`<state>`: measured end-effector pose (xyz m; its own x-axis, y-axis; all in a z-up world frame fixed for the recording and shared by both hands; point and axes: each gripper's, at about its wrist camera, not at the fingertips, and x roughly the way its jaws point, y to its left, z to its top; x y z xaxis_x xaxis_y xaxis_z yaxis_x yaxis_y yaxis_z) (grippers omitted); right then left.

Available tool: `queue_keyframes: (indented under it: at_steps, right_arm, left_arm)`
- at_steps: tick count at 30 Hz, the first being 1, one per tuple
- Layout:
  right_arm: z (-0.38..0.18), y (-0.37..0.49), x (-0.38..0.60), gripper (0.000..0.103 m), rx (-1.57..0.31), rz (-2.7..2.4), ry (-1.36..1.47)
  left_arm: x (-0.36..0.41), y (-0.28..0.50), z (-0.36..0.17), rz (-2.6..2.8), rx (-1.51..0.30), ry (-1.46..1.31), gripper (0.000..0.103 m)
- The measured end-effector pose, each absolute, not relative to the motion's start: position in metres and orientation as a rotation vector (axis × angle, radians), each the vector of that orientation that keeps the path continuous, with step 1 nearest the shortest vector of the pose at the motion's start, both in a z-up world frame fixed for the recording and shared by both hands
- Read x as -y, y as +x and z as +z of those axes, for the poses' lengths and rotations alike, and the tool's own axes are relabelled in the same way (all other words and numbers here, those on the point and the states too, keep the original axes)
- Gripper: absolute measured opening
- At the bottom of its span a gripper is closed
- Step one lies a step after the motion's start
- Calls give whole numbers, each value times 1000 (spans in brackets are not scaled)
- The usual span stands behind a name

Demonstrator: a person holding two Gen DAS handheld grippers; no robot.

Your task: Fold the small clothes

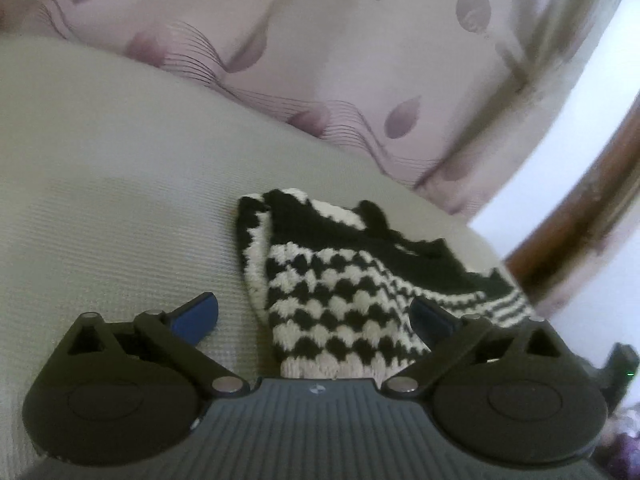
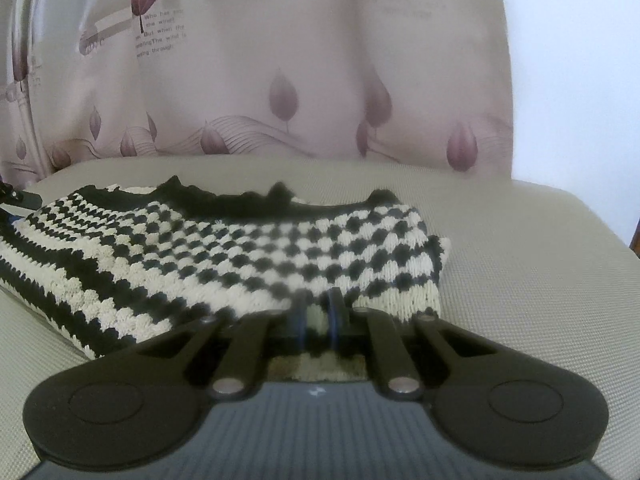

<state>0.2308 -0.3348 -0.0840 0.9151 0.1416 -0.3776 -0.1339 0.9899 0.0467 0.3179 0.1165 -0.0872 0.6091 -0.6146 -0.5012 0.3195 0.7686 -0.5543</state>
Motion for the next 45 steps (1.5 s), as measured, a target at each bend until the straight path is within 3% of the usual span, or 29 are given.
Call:
queue_keyframes:
  at_steps: [4,6,8,10,15,19,23,24,25,26,27,29,40,45]
  right_arm:
    - [-85,232,334,10,-390,142,22]
    - [-85,232,334,10,-390,141,17]
    - [-86,232,333,10,-389,140,17]
    - [-85,232,333,10,-388,139,16]
    - [-86,232,330,11,-385,127,-9]
    - [-86,231,329,11,-384,123,-15]
    - [-86,232,329,11,-384,124,-15]
    - [-86,232,329,11,-384,124,-14]
    - [-86,232,329,11,-384,125,-13]
    - [-86,232,329,11,-384,125,-14]
    - [-86,232,329,11,-384,124,-14]
    - [-86,232,330,11,-384,125,-13]
    - [-84,228,335,15,-367,138,33]
    - [-83,226,343,30,-353,169,87]
  left_arm:
    - [-125,339,-91,-642,-764,-558,99]
    - [-125,345,-93,-669,-776,-563,88]
    - [-123,350,-97,-671,-786,-548,49]
    - [-129,356,-108,-679,-834,-632,26]
    - [-119,355,-104,-684,-839,-588,27]
    - [-123,358,-110,-742,-831,-684,49]
    - [-108,349,-101,-766,-813,-597,72]
    - [-103,348,-99,-754,-812,-572,72]
    - [-100,346,-97,-724,-811,-555,65]
    - [-97,344,-95,-684,-813,-536,46]
    - [-92,343,-94,-647,-823,-513,34]
    - [-85,337,-89,-594,-813,-498,29]
    - [8,302,-4,-546,-785,-526,24]
    - [76,295,-2,-592,-812,-592,23]
